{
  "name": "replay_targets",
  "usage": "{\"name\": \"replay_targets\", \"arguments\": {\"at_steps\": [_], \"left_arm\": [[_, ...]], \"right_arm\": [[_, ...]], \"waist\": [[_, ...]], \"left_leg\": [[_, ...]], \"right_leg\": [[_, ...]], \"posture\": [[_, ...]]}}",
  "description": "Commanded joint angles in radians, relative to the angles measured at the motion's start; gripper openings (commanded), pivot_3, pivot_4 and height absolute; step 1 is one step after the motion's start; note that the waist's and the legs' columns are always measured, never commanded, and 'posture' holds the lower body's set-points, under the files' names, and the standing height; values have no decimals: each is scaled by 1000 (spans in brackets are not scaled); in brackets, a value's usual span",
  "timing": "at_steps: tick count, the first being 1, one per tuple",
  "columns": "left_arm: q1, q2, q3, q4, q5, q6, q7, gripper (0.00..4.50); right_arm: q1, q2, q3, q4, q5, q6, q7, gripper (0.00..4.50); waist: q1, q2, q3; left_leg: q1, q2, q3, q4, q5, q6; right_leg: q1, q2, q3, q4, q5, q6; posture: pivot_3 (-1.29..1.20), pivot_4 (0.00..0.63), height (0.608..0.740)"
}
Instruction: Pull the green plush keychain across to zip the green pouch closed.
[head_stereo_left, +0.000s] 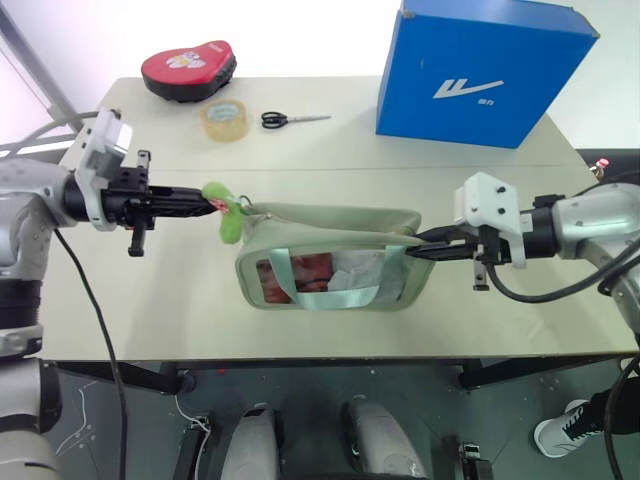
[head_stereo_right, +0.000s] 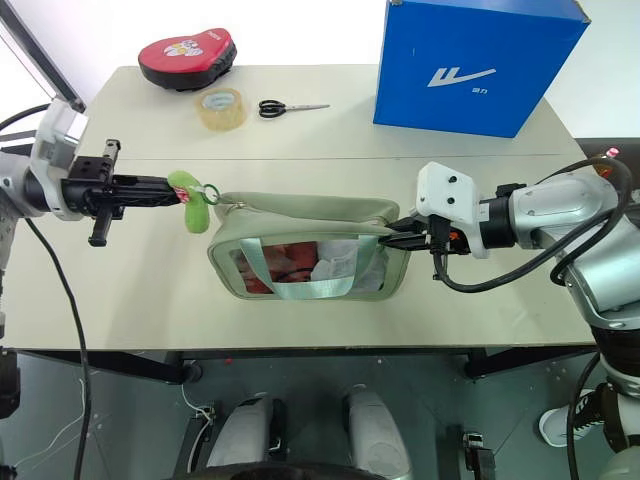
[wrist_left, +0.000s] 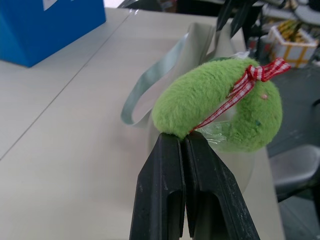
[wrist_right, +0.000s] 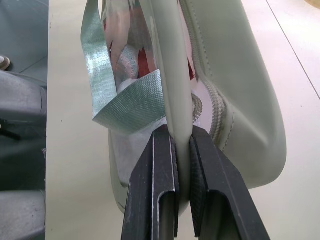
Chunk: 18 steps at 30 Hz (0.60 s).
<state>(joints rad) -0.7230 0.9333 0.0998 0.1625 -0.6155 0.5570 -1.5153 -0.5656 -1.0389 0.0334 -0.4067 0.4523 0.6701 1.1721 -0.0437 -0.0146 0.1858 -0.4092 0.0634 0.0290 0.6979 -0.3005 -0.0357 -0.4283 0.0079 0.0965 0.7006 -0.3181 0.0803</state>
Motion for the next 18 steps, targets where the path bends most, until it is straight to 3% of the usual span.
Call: {"name": "replay_targets", "arguments": {"at_steps": [1,12,15,18], "left_arm": [[-42,-26,13,-52,-61,94,37,51],[-19,-74,-102,-127,25,142,124,51],[-36,-81,-117,-128,12,198,139,966],[-50,-80,-115,-142,-5,236,141,2365]], "right_arm": [[-13,7,-2,-2,-8,-13,-12,0],[-11,10,2,1,-20,-19,-13,0],[-9,14,2,0,-23,-19,-16,0],[-4,16,0,-4,-22,-16,-19,0]], "waist": [[1,0,0],[1,0,0],[1,0,0],[1,0,0]], "left_leg": [[0,0,0,0,0,0],[0,0,-1,0,0,0],[0,0,-1,0,0,0],[0,0,-1,0,0,0]], "right_leg": [[0,0,0,0,0,0],[0,0,0,0,0,0],[0,0,0,0,0,0],[0,0,0,0,0,0]], "posture": [[0,150,737],[0,150,737],[0,150,737],[0,150,737]]}}
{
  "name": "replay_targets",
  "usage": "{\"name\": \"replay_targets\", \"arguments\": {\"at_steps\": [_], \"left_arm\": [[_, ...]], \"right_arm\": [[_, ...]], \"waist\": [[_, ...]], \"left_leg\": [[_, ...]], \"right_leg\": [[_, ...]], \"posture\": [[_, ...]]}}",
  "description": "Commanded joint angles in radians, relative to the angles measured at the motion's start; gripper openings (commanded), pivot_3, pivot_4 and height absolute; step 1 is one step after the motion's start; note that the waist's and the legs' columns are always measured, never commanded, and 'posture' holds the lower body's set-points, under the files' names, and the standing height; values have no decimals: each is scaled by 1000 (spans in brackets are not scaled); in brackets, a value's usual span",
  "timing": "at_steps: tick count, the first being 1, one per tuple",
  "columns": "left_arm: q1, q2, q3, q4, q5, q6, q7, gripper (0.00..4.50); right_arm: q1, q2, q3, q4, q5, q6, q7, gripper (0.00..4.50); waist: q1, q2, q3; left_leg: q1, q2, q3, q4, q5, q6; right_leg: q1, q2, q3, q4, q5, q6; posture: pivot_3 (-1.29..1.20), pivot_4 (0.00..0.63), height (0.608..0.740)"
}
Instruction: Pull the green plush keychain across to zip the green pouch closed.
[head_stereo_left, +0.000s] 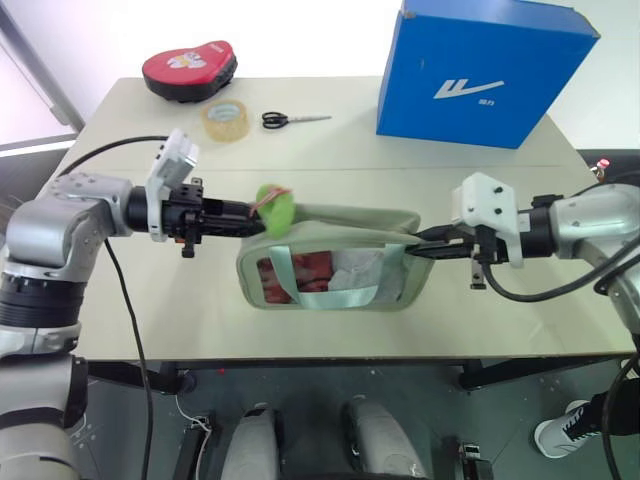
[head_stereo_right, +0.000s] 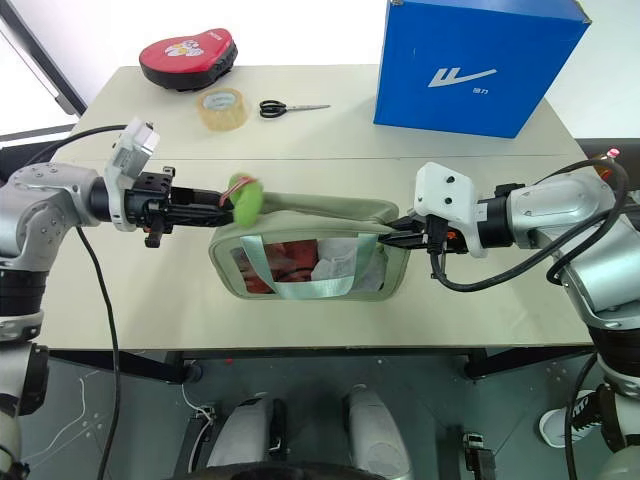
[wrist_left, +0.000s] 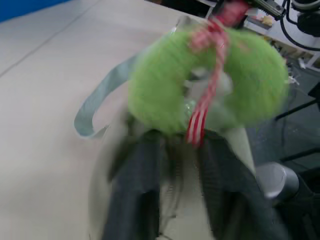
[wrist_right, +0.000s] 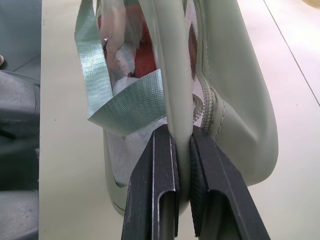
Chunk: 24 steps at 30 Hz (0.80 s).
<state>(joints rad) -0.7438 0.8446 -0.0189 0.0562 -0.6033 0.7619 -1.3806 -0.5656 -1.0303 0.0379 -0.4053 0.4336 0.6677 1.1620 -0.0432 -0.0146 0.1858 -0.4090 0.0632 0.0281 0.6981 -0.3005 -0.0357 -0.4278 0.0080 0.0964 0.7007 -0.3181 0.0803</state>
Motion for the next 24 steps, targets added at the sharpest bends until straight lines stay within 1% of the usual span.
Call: {"name": "replay_targets", "arguments": {"at_steps": [1,4,5,12,15,19,24], "left_arm": [[-32,10,6,-39,-21,39,4,2909],[-30,34,15,-55,-22,23,-28,4353],[-29,39,16,-57,-17,14,-33,4438],[-11,105,31,-58,9,-57,-86,4438],[29,159,60,-60,13,-119,-141,4438],[63,218,99,-43,-2,-149,-177,4438],[117,228,142,-104,-40,-137,-170,4438]], "right_arm": [[-3,7,-5,-6,-3,-13,-10,0],[2,8,-8,-12,0,-11,-16,0],[2,8,-8,-13,1,-11,-17,0],[0,12,-9,-12,3,-10,-21,0],[-5,14,-6,-12,4,-7,-22,0],[-8,14,-5,-9,2,-7,-20,0],[-10,12,-5,-4,1,-8,-17,0]], "waist": [[1,0,0],[0,0,0],[-1,0,0],[-1,0,0],[-2,0,0],[0,0,0],[-1,0,0]], "left_leg": [[0,0,0,0,0,0],[0,0,0,0,0,0],[0,0,0,0,0,0],[0,0,0,0,0,0],[0,0,0,0,0,0],[1,0,1,0,0,0],[1,0,1,0,0,0]], "right_leg": [[0,0,0,0,0,0],[0,0,0,0,0,0],[0,0,0,0,0,0],[0,0,0,0,0,0],[0,0,0,0,0,0],[0,1,0,0,0,0],[0,0,0,0,0,0]], "posture": [[0,150,737],[0,150,737],[0,150,737],[0,150,737],[0,150,737],[0,150,737],[0,150,737]]}}
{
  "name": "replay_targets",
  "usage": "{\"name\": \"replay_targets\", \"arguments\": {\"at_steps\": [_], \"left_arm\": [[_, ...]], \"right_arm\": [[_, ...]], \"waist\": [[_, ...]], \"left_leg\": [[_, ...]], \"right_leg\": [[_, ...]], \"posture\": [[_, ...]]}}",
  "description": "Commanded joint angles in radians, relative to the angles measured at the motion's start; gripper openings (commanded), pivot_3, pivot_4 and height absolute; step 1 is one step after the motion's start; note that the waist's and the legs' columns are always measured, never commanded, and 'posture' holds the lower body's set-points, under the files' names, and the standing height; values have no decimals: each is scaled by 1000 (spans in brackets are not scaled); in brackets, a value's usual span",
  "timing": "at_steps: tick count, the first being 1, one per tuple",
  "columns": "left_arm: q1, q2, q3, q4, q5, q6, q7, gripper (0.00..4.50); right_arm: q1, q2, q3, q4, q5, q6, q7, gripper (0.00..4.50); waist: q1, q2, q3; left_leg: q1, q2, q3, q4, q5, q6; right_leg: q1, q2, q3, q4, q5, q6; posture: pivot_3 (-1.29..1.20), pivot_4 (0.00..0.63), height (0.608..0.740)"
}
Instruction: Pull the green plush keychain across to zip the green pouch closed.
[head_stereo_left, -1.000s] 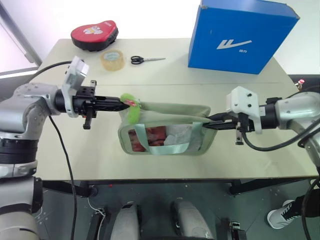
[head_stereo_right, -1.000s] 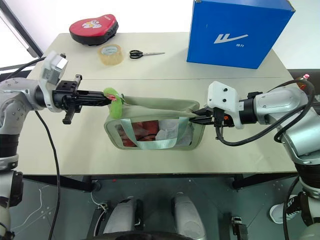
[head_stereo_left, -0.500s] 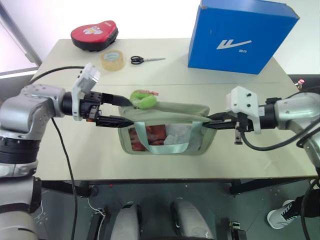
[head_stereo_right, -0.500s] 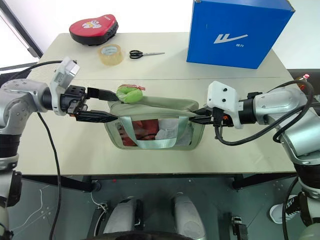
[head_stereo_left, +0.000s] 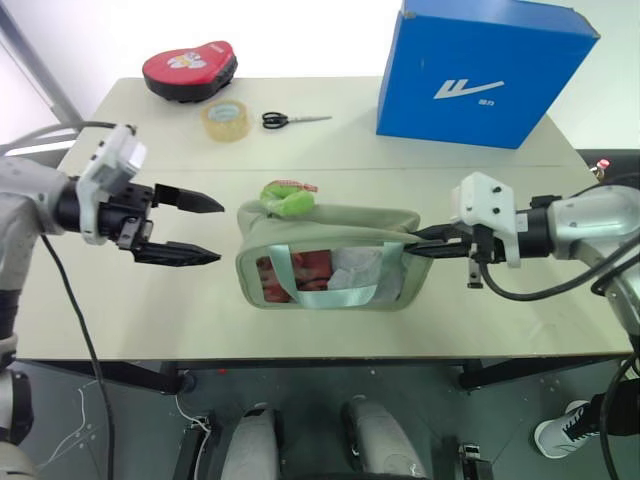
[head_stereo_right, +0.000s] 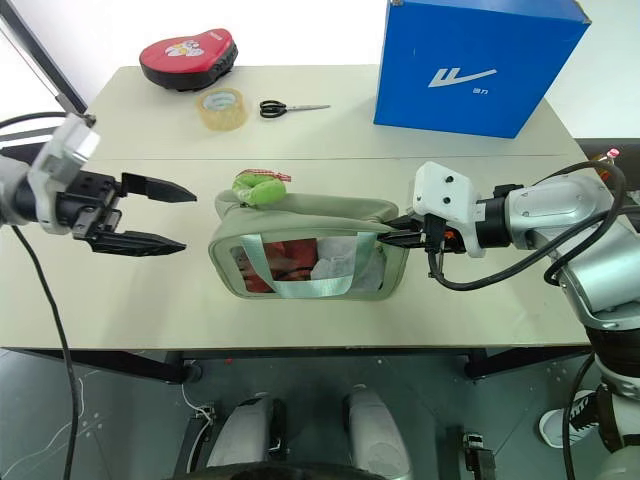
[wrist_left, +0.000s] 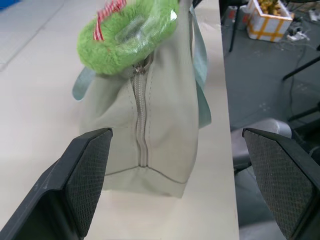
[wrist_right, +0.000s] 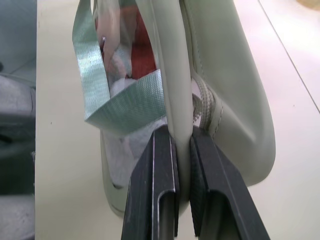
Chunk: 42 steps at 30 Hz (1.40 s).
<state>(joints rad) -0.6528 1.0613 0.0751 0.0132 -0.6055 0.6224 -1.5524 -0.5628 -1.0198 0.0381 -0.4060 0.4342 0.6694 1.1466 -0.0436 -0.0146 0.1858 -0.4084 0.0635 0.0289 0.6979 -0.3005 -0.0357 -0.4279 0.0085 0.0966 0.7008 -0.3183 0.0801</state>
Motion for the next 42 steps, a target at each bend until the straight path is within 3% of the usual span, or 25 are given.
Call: {"name": "replay_targets", "arguments": {"at_steps": [1,6,13,16,22,23,31,34,40,41,42], "left_arm": [[41,4,54,-81,-44,1,9,4438],[174,-18,42,-189,-5,-42,77,4438],[193,-120,1,-223,38,-54,229,4438],[190,-145,3,-247,9,-17,263,3565],[212,-139,16,-280,-28,7,254,410],[215,-137,18,-283,-32,9,254,75],[248,-118,17,-295,-17,-20,257,75],[252,-115,9,-284,-5,-41,252,0],[252,-119,-13,-272,10,-68,246,0],[250,-121,-17,-270,12,-70,247,0],[248,-124,-20,-268,15,-73,246,0]], "right_arm": [[-15,2,-4,-2,1,-9,-2,0],[-13,-1,-8,-6,5,-4,0,0],[-12,-4,-9,-9,9,-3,4,0],[-11,-4,-9,-11,9,-2,4,0],[0,-5,-14,-19,10,-1,-1,0],[2,-5,-15,-20,10,-1,-1,0],[22,-14,-17,-24,5,-12,6,0],[27,-32,-42,-20,32,1,29,1099],[32,-83,-180,15,124,-45,126,4201],[25,-85,-200,25,143,-53,142,4477],[-7,-86,-218,46,174,-55,165,4477]], "waist": [[-1,0,0],[-1,0,0],[1,0,0],[0,0,0],[1,0,0],[1,0,0],[0,0,0],[1,0,0],[2,0,0],[2,0,0],[2,0,0]], "left_leg": [[0,0,0,0,0,0],[0,0,0,0,0,0],[0,0,0,0,0,0],[0,0,0,0,0,0],[0,0,-1,0,0,0],[0,0,-1,0,0,0],[0,0,-1,0,0,0],[0,0,-1,0,0,0],[0,0,0,0,0,0],[0,0,0,0,0,0],[0,0,0,0,0,0]], "right_leg": [[0,0,0,0,0,0],[0,0,1,0,0,0],[1,0,0,0,0,0],[1,0,0,0,0,0],[1,0,0,0,0,0],[1,0,0,0,0,0],[1,0,0,0,0,0],[1,0,0,0,0,0],[1,0,0,0,0,0],[1,0,0,0,0,0],[1,0,0,0,0,0]], "posture": [[0,150,737],[0,150,737],[0,150,737],[0,150,737],[0,150,737],[0,150,737],[0,150,737],[0,150,737],[0,150,737],[0,150,737],[0,150,737]]}}
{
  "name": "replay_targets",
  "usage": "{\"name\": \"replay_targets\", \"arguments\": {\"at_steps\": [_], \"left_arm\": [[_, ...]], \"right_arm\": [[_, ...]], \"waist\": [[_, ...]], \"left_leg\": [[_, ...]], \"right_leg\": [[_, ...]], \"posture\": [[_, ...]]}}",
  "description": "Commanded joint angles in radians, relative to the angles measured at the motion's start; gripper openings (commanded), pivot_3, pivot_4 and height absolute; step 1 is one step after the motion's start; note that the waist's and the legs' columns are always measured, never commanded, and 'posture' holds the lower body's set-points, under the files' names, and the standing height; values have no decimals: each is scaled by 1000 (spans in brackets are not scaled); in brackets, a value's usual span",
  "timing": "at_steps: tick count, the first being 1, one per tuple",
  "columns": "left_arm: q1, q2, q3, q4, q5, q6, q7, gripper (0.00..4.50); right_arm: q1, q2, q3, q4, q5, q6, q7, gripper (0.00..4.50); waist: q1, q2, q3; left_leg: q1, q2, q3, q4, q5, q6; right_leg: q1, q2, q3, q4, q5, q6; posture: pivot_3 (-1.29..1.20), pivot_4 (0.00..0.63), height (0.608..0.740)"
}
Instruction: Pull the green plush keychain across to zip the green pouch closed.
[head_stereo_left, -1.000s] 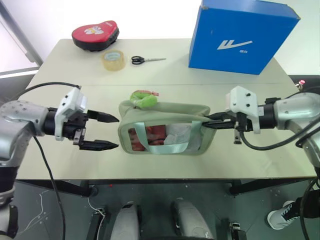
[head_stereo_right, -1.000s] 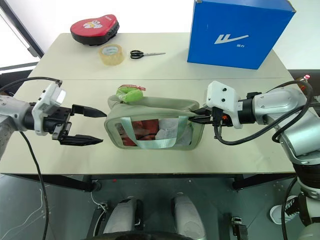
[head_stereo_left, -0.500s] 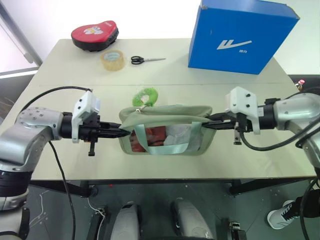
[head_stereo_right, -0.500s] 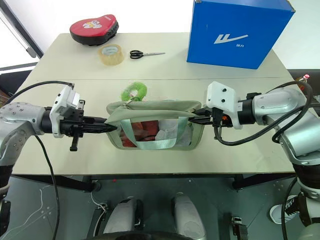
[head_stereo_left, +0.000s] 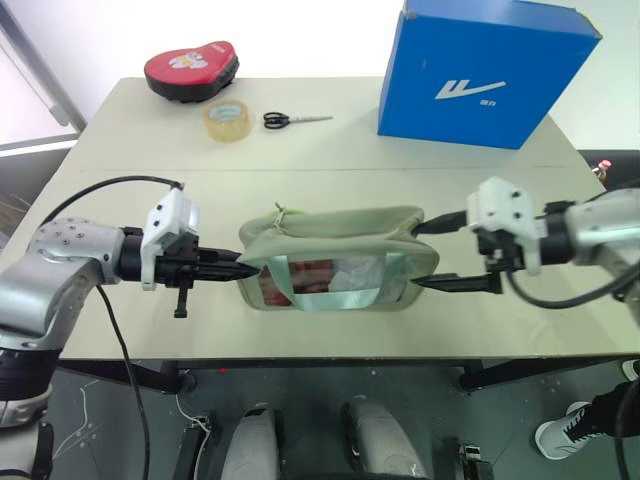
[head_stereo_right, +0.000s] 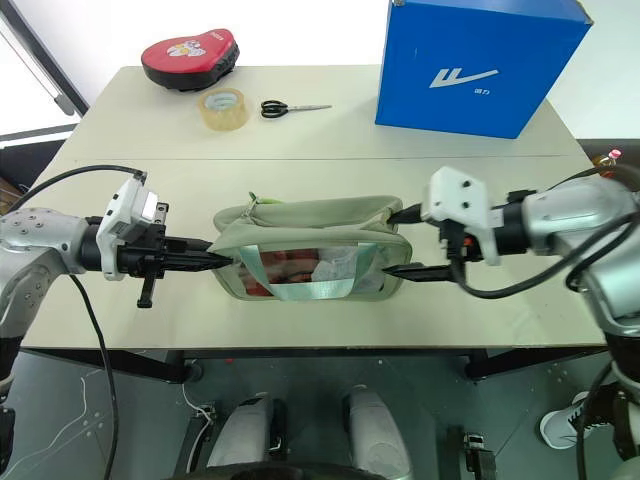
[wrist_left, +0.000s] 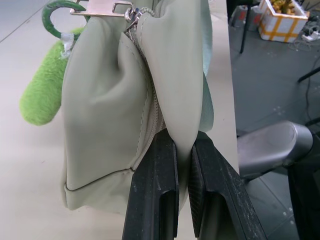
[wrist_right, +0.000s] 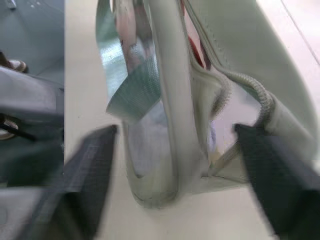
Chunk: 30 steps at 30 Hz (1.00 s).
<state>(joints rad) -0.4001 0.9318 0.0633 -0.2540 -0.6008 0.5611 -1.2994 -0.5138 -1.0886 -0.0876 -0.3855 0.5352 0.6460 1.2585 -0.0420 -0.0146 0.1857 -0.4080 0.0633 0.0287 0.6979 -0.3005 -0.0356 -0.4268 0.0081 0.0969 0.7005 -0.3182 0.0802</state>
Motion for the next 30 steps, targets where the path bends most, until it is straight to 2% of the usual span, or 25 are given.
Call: {"name": "replay_targets", "arguments": {"at_steps": [1,5,8,13,19,24,30], "left_arm": [[-8,3,-13,2,14,-16,-6,0],[-14,-12,-28,6,23,-23,0,0],[-11,-25,-37,4,30,-30,8,0],[3,-31,-33,-8,31,-33,15,0],[15,-26,-26,-16,30,-32,19,0],[20,-21,-24,-17,33,-35,18,0],[37,-17,-17,-36,32,-32,28,0]], "right_arm": [[-102,-13,-99,54,103,-29,74,4477],[-382,50,35,256,40,-68,128,4477],[-621,206,195,539,-160,-225,96,4477],[-841,428,347,952,-410,-568,39,4477],[-939,559,397,1249,-508,-788,114,4477],[-964,615,386,1377,-485,-848,339,4477],[-976,695,383,1477,-513,-902,353,4477]], "waist": [[-1,0,0],[-5,2,1],[-7,2,0],[-2,2,0],[-1,2,0],[-6,2,0],[-8,2,0]], "left_leg": [[0,0,0,0,0,0],[3,0,2,0,0,0],[4,1,2,0,0,0],[3,0,4,0,0,0],[0,0,4,-1,1,-2],[1,0,4,-1,0,-1],[2,0,1,-1,1,-1]], "right_leg": [[0,0,0,0,0,0],[0,0,2,0,0,0],[2,0,1,0,0,0],[1,-1,2,0,0,0],[-2,-4,0,0,0,0],[-1,-4,0,0,0,0],[0,-3,0,2,0,0]], "posture": [[0,150,737],[0,150,737],[0,150,737],[0,150,737],[0,150,737],[0,150,737],[0,150,737]]}}
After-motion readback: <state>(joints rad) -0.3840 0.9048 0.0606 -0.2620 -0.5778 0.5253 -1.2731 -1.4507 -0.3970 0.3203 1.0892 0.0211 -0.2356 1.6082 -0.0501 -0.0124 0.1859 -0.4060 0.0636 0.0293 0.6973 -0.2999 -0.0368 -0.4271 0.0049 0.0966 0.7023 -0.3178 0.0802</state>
